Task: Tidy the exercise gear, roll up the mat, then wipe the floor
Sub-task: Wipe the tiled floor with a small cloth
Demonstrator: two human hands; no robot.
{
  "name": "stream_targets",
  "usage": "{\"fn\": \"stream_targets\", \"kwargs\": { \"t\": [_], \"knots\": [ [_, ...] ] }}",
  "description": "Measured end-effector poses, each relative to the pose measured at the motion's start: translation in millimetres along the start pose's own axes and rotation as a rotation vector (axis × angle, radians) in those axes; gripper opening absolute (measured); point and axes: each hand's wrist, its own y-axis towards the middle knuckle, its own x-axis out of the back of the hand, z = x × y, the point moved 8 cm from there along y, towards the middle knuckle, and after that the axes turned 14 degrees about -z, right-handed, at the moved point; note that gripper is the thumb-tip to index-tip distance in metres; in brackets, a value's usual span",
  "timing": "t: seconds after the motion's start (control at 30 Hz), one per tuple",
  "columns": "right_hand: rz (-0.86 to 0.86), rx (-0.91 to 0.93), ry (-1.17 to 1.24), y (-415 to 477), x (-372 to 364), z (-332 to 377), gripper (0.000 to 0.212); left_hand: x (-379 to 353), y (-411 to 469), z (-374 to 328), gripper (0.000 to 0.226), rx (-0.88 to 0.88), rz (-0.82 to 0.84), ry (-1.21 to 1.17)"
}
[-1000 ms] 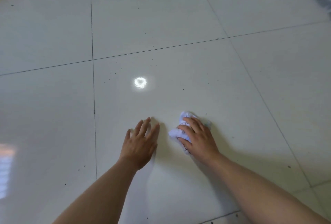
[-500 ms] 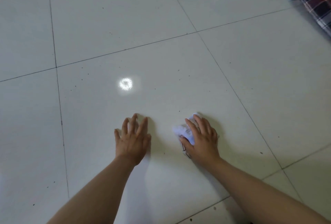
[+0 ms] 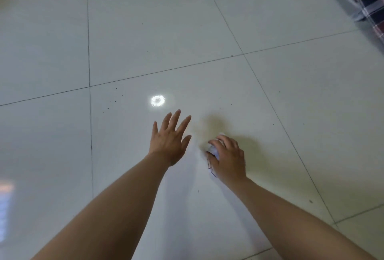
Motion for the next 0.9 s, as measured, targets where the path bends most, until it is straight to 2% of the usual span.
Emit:
{"fn": "stream_targets", "kwargs": {
  "t": [0.1, 0.23, 0.43, 0.7, 0.9],
  "knots": [
    [0.105, -0.049, 0.061, 25.6, 15.3, 23.3, 0.046, 42.0, 10.9, 3.7, 0.057, 0.024, -0.021, -0.033],
    [0.105, -0.114, 0.155, 50.5, 66.6, 65.6, 0.031, 101.7, 0.3, 11.2, 0.057, 0.051, 0.008, -0.060],
    [0.143, -0.071, 0.300, 70.3, 158.1, 135.7, 0.023, 218.8, -19.3, 23.0, 0.057, 0.125, -0.014, -0.133],
    [0.136, -0.055, 0.334, 103.3, 306.9, 217.5, 0.021, 366.9, -56.7, 14.9, 0.056, 0.212, 0.002, -0.152],
    [0.124, -0.112, 0.402, 116.0, 439.4, 235.1, 0.026, 485.9, -76.5, -21.8, 0.056, 0.283, -0.036, -0.184]
  ]
}}
